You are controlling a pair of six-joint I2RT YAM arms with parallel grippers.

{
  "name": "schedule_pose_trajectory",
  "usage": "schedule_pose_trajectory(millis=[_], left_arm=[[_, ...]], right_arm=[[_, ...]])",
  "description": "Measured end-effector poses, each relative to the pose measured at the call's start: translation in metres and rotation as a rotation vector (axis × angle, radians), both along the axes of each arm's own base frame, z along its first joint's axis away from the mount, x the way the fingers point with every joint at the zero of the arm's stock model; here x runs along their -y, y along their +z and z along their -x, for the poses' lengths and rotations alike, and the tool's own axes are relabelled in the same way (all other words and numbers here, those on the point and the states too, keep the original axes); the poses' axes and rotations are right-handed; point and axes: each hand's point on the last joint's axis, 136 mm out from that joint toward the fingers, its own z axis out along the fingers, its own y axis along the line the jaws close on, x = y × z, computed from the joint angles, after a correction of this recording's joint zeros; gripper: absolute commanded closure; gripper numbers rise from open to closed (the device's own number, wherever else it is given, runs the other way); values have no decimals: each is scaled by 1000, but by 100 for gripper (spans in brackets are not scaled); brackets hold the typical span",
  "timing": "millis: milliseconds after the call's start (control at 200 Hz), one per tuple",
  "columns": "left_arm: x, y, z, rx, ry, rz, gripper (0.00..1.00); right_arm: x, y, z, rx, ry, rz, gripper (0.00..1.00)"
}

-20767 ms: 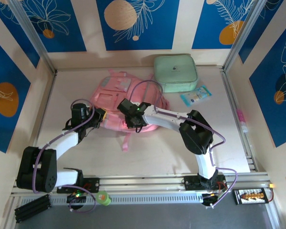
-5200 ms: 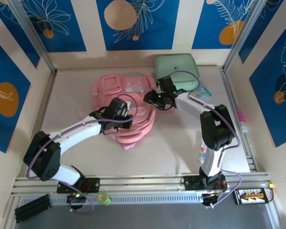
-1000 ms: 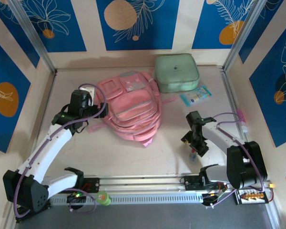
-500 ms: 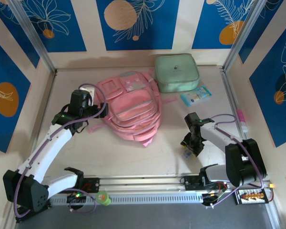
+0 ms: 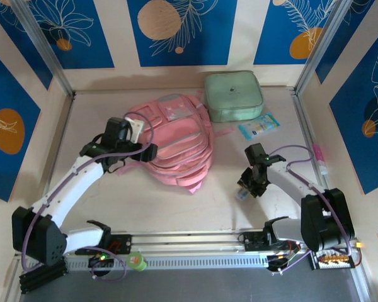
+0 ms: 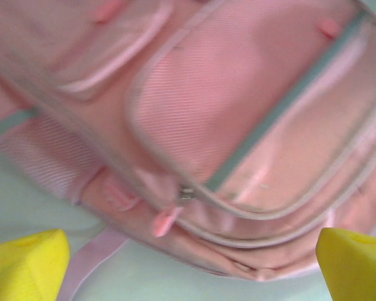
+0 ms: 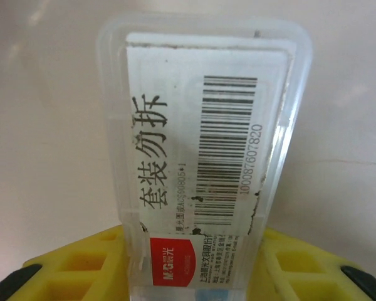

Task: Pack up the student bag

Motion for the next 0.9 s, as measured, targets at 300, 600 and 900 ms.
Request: schedule_pose_trajectory(millis=[300, 600, 900], left_arm=[[84, -12, 4, -21, -371, -134, 11], [103, -35, -23, -74, -465, -274, 40], [119, -68, -24, -175, -517, -332, 62]], right_arm=[[-23, 21, -34, 153, 37, -85, 61], [-27, 33, -47, 232, 41, -107, 61], [-30, 38, -51, 260, 38, -125, 61]])
